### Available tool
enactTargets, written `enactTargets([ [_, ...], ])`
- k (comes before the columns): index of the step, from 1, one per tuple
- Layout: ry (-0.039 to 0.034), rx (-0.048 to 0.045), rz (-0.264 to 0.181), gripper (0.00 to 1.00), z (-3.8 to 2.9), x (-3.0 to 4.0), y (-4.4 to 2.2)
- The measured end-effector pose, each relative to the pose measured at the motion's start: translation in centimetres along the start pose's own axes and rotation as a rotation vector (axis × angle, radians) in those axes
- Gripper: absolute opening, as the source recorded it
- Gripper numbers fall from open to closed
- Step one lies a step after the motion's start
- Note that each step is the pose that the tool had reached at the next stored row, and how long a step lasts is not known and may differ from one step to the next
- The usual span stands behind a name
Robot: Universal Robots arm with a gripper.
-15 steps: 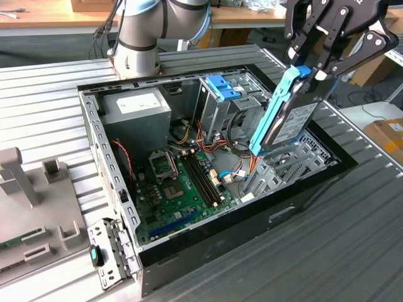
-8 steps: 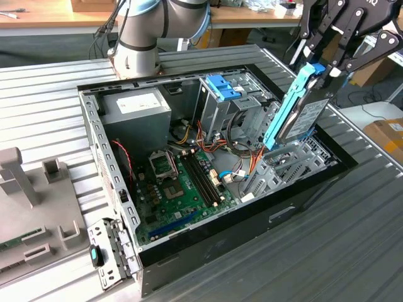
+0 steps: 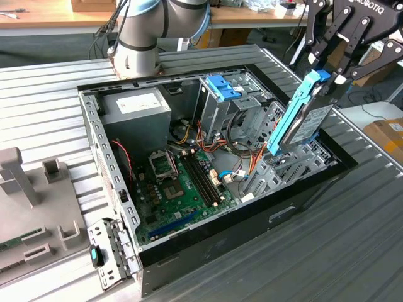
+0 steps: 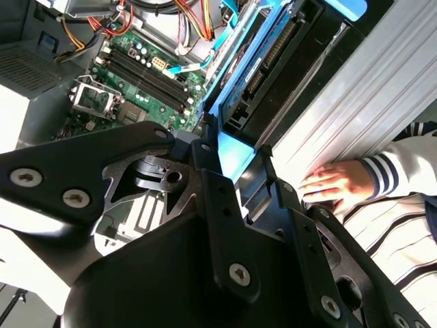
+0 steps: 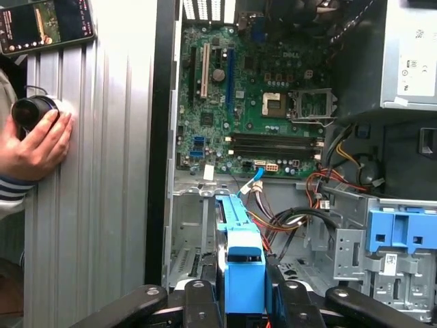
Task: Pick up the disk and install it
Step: 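Pick up the disk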
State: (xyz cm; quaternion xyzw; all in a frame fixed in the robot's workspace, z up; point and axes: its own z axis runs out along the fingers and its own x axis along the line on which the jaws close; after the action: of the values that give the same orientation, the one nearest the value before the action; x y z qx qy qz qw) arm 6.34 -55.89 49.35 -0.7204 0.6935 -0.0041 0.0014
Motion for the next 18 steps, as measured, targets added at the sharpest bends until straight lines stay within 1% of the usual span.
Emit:
enactTargets([
  [3,0.0001,0.0,0.0,0.36,0.4,0.01,-0.03],
  [6,0.0011,-0.0002,0.002,0.36,0.51,0.15,-0.18],
  [8,0.002,-0.0003,0.012,0.36,0.89,0.29,-0.17],
  [9,0.002,-0.0003,0.016,0.36,1.23,0.31,-0.22],
  [10,0.002,-0.0004,0.018,0.36,1.53,0.32,-0.37],
  [11,0.002,-0.0009,0.019,0.36,1.84,0.33,-0.67],
  [12,0.002,-0.0011,0.02,0.36,2.04,0.33,-0.84],
  [14,0.002,-0.0015,0.025,0.36,2.38,0.34,-0.89],
  [15,0.0024,-0.0015,0.035,0.36,2.84,0.39,-0.9],
  [18,0.0021,-0.0015,0.037,0.36,3.05,0.4,-0.9],
])
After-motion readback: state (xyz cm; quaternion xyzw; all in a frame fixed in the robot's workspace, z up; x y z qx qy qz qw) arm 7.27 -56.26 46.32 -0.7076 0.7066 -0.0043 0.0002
